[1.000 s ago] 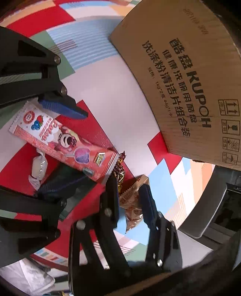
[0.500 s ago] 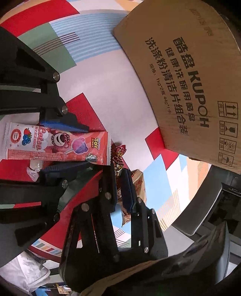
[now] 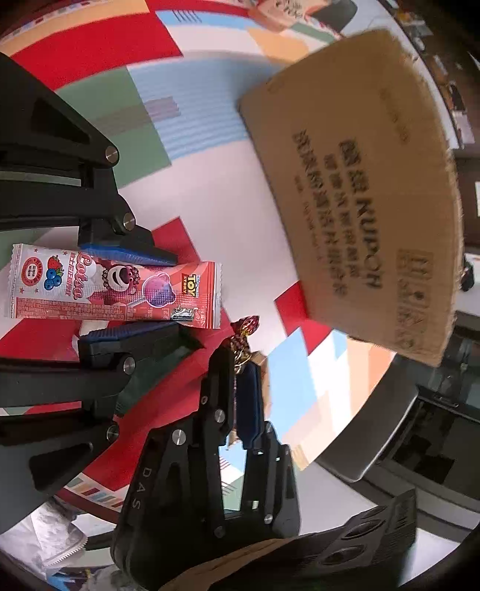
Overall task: Organize snacks
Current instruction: 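Carry both snacks over the cardboard box and open both tools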
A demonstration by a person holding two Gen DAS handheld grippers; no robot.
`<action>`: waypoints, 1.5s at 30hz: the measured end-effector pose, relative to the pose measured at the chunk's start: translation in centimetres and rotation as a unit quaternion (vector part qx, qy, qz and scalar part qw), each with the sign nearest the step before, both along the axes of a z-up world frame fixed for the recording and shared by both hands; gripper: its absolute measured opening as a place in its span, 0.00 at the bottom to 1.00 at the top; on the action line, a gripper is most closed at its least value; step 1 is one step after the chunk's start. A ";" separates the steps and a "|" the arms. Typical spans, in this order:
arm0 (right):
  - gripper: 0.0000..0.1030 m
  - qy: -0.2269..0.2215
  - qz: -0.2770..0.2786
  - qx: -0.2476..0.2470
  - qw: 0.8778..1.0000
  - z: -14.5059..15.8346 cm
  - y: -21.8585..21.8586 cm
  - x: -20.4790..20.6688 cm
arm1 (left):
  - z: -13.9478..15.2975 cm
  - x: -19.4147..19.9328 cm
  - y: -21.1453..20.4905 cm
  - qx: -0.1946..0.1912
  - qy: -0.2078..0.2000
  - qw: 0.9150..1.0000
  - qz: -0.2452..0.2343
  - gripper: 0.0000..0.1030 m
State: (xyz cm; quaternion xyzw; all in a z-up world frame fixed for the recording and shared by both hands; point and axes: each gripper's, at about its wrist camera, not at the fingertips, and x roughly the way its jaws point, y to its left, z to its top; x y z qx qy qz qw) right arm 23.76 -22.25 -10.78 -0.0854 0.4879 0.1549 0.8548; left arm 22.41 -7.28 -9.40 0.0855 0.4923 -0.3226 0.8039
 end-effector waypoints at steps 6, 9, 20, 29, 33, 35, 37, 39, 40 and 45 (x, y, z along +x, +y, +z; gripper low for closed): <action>0.19 -0.028 -0.009 0.015 0.999 1.9 -0.1 -0.6 | 2.7 -0.3 1.0 -0.026 -0.032 0.999 0.028 0.29; 0.19 -0.045 -0.014 0.026 0.999 3.3 -0.2 -0.8 | 4.7 -0.4 1.3 -0.038 -0.055 0.997 0.040 0.29; 0.19 -0.132 -0.041 0.057 0.989 9.4 -1.1 -0.2 | 11.0 1.5 1.2 -0.083 -0.124 0.987 0.063 0.29; 0.19 -0.178 -0.056 0.074 0.980 13.3 -1.9 2.2 | 15.0 4.5 1.0 -0.086 -0.168 0.979 0.075 0.29; 0.19 -0.190 -0.064 0.079 0.977 14.6 -2.1 3.9 | 16.0 6.3 1.1 -0.080 -0.173 0.978 0.082 0.29; 0.19 -0.189 -0.065 0.081 0.976 15.1 -2.2 4.9 | 16.6 7.5 1.1 -0.075 -0.174 0.978 0.086 0.29; 0.19 -0.186 -0.067 0.086 0.976 15.4 -2.2 5.8 | 17.1 8.6 1.1 -0.073 -0.175 0.978 0.090 0.29; 0.19 -0.180 -0.073 0.091 0.977 15.7 -2.3 7.1 | 17.4 9.6 1.1 -0.071 -0.176 0.977 0.094 0.29; 0.19 -0.180 -0.075 0.091 0.977 15.9 -2.3 7.7 | 17.6 10.4 1.1 -0.068 -0.174 0.977 0.097 0.29; 0.19 -0.176 -0.084 0.082 0.977 16.2 -2.2 10.1 | 17.1 13.4 1.1 -0.059 -0.163 0.979 0.112 0.29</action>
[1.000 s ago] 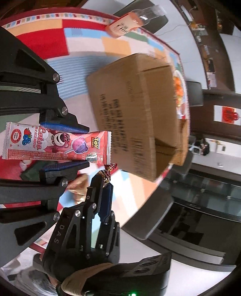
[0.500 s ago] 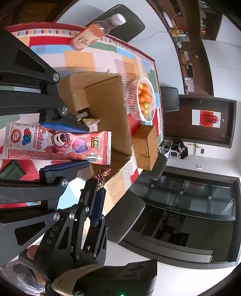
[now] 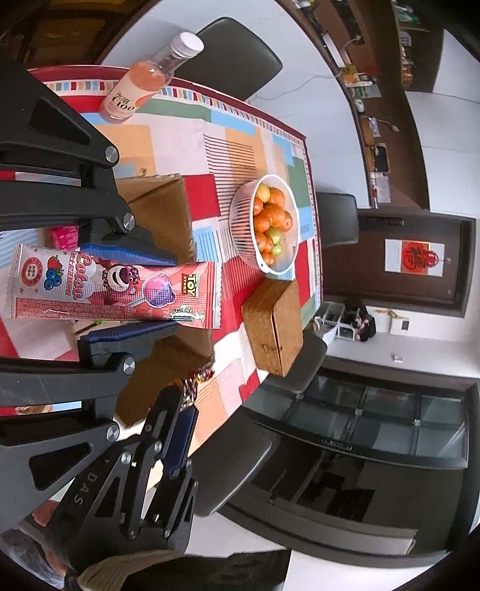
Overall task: Organize snacks
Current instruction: 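Carry both snacks over the cardboard box and open both tools, then grasp the white wrapped candy with the left tool while the right grasps the dark green bar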
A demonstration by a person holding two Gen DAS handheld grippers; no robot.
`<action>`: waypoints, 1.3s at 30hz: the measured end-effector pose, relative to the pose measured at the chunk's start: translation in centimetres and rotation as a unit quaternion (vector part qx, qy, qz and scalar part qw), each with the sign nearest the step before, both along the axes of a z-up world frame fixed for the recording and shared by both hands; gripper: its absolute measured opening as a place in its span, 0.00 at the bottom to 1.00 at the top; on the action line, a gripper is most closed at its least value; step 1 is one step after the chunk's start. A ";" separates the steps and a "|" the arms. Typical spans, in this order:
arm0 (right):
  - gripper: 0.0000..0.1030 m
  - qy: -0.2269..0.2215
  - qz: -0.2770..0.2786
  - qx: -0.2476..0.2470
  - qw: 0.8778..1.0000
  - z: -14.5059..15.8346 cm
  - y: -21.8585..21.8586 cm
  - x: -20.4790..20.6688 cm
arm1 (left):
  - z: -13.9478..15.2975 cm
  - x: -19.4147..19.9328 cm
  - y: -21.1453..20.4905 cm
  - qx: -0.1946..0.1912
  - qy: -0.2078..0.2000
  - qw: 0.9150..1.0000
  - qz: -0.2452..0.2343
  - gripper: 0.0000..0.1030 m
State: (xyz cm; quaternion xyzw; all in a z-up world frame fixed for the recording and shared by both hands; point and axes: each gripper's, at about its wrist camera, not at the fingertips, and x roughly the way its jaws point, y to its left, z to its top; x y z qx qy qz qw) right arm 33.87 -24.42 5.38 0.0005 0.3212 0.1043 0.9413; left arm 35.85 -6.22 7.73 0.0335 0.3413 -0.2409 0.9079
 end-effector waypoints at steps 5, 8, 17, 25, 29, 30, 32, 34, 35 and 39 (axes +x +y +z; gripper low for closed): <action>0.19 0.016 -0.008 -0.005 1.000 -0.6 -0.1 2.0 | -1.4 2.9 -0.4 0.015 0.017 1.000 0.014 0.29; 0.19 0.026 -0.010 -0.008 1.000 -1.1 -0.1 3.0 | -2.3 4.1 -0.6 0.023 0.026 0.999 0.021 0.29; 0.38 0.042 -0.023 -0.018 0.999 -2.3 -0.2 3.9 | -2.8 3.4 -0.7 0.044 0.021 0.998 0.050 0.48; 0.44 0.013 -0.017 -0.014 1.000 -1.8 -0.5 -1.1 | -2.6 -3.6 0.4 0.051 -0.002 0.997 0.054 0.48; 0.45 0.003 -0.004 -0.012 1.000 -1.9 -0.4 -4.4 | -3.3 -7.2 0.5 0.044 -0.001 0.998 0.035 0.48; 0.45 0.002 -0.003 -0.013 1.000 -2.0 -0.4 -5.2 | -3.3 -7.7 0.5 0.043 0.000 0.999 0.032 0.48; 0.45 0.001 0.001 -0.012 1.000 -2.3 -0.3 -6.8 | -3.8 -9.3 0.6 0.042 0.002 0.999 0.030 0.48; 0.46 0.002 0.004 -0.016 1.000 -2.7 -0.2 -7.9 | -4.3 -10.7 0.7 0.042 0.004 0.999 0.023 0.48; 0.46 0.003 0.005 -0.020 1.000 -3.0 -0.1 -8.5 | -4.7 -11.5 0.8 0.038 0.009 0.999 0.019 0.48; 0.46 0.019 0.008 -0.020 1.000 -4.5 -0.1 -10.5 | -6.1 -14.0 0.8 0.041 0.019 0.999 0.006 0.48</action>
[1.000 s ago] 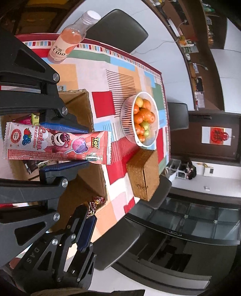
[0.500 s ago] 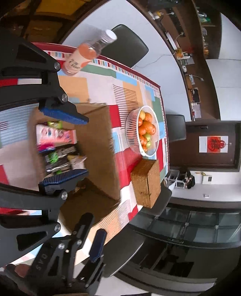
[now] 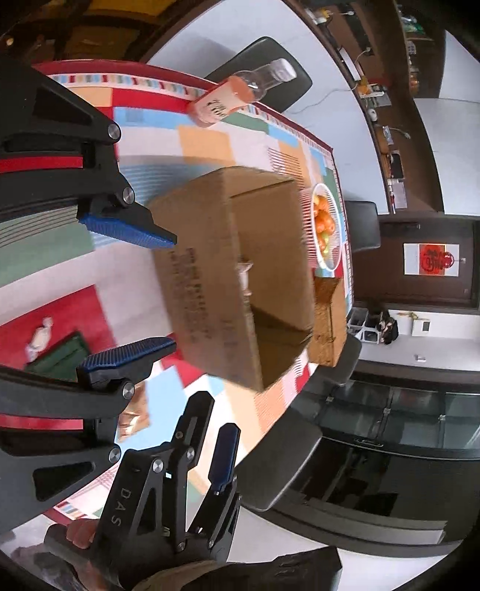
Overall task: Organize snacks
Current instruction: 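Grasp the white wrapped candy with the left tool while the right grasps the dark green bar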
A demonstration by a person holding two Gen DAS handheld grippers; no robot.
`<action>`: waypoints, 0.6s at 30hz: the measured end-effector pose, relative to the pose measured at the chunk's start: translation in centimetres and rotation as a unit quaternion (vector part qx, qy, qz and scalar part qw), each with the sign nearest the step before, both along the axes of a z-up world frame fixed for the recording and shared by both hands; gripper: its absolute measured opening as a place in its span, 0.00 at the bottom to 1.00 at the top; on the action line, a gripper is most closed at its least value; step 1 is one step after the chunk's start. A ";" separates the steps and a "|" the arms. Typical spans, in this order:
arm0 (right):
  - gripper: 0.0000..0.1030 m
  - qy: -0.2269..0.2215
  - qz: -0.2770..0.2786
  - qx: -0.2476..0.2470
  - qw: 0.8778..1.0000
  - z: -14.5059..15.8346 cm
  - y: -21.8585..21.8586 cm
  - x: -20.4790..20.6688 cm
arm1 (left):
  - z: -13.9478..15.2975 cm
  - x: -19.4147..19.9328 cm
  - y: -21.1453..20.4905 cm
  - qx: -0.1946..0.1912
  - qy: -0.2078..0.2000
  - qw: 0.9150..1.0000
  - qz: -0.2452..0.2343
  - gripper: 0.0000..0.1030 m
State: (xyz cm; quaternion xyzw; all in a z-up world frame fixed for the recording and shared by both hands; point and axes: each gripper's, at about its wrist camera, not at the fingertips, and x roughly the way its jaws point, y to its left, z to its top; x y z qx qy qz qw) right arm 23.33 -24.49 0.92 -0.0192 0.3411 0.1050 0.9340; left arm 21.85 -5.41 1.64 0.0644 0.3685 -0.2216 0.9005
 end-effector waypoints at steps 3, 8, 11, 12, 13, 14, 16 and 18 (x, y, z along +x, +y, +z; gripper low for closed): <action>0.46 0.022 0.003 0.010 1.000 -1.5 0.0 -1.3 | -1.5 -1.5 0.1 -0.002 0.019 1.000 -0.012 0.48; 0.46 0.049 -0.004 0.005 0.999 -4.2 -0.2 -3.4 | -4.4 -3.2 0.0 0.002 0.058 0.998 -0.023 0.47; 0.46 0.072 -0.003 0.005 0.997 -5.8 -0.1 -4.3 | -6.4 -4.0 -0.2 -0.001 0.090 0.995 -0.035 0.47; 0.46 0.078 -0.002 0.006 0.997 -6.3 -0.1 -4.5 | -6.9 -4.3 -0.3 0.000 0.097 0.995 -0.036 0.47; 0.46 0.087 0.000 0.005 0.996 -6.9 0.0 -4.8 | -7.6 -4.5 -0.4 0.000 0.107 0.993 -0.040 0.47; 0.46 0.093 0.000 0.005 0.996 -7.3 0.0 -5.0 | -8.2 -4.7 -0.5 0.000 0.113 0.993 -0.043 0.47; 0.46 0.107 -0.002 0.007 0.994 -8.2 -0.1 -5.4 | -9.5 -5.1 -0.7 0.000 0.129 0.990 -0.046 0.47; 0.46 0.118 -0.005 0.004 0.993 -9.0 -0.1 -5.8 | -10.5 -5.2 -0.8 0.001 0.141 0.989 -0.045 0.47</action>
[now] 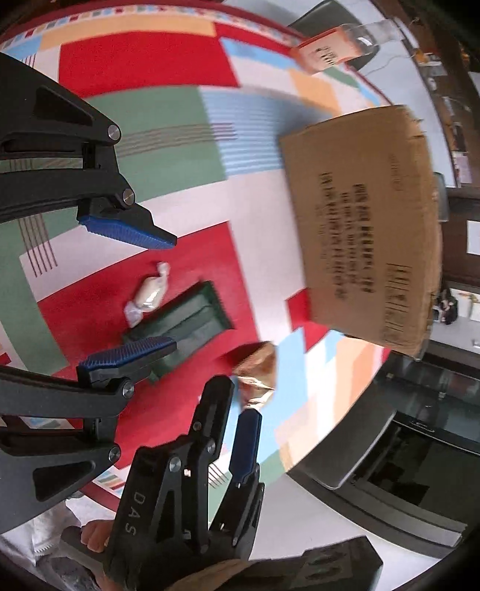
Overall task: Organize snacks
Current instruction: 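Grasp the white wrapped candy with the left tool while the right grasps the dark green bar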
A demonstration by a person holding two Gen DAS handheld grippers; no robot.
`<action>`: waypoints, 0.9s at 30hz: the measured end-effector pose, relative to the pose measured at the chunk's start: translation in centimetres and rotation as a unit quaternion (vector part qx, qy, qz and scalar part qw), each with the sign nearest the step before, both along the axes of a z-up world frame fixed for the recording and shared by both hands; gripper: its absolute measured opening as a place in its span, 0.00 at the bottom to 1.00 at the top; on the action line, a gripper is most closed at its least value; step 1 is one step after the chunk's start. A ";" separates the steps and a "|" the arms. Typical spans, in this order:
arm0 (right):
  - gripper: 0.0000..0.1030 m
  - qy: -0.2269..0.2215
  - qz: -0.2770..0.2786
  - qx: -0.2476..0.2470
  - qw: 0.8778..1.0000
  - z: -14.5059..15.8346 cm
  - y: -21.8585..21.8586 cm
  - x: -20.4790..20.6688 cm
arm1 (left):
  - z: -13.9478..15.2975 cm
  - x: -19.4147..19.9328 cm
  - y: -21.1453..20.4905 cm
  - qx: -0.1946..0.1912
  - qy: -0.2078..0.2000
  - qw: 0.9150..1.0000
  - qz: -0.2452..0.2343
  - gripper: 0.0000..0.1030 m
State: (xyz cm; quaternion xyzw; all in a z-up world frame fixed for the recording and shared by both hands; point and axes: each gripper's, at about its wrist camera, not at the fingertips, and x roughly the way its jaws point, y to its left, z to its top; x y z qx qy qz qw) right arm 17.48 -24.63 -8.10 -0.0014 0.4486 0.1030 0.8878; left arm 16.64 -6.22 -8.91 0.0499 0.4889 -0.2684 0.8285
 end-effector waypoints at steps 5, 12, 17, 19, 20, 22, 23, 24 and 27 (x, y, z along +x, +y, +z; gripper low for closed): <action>0.46 0.020 -0.006 -0.010 1.000 -1.7 0.1 -0.6 | -2.2 0.1 -0.5 0.011 0.022 1.000 0.001 0.40; 0.46 0.042 -0.013 0.003 0.999 -3.0 0.0 -0.5 | -3.4 0.6 -1.1 0.016 0.034 0.999 0.000 0.35; 0.46 0.046 -0.016 0.006 0.999 -3.2 -0.1 -0.4 | -3.9 0.9 -1.4 0.019 0.035 0.999 -0.001 0.29; 0.46 0.047 -0.016 0.006 0.999 -3.2 -0.1 -0.3 | -4.0 0.9 -1.6 0.018 0.032 0.999 -0.001 0.29; 0.46 0.048 -0.015 0.007 0.999 -3.2 -0.1 -0.3 | -4.0 0.9 -1.6 0.019 0.029 0.999 0.000 0.27; 0.46 0.051 -0.014 0.010 0.999 -3.4 0.0 -0.3 | -4.0 0.8 -1.7 0.025 0.023 0.999 -0.001 0.26; 0.46 0.052 -0.014 0.011 0.998 -3.4 0.0 -0.2 | -4.0 0.8 -1.7 0.025 0.021 0.999 -0.002 0.25; 0.46 0.054 -0.013 0.011 0.998 -3.5 0.0 -0.2 | -4.0 0.8 -1.7 0.024 0.020 0.999 -0.002 0.25; 0.46 0.057 -0.011 0.010 0.998 -3.6 0.3 -0.2 | -4.1 1.0 -1.4 0.014 0.026 1.000 0.001 0.25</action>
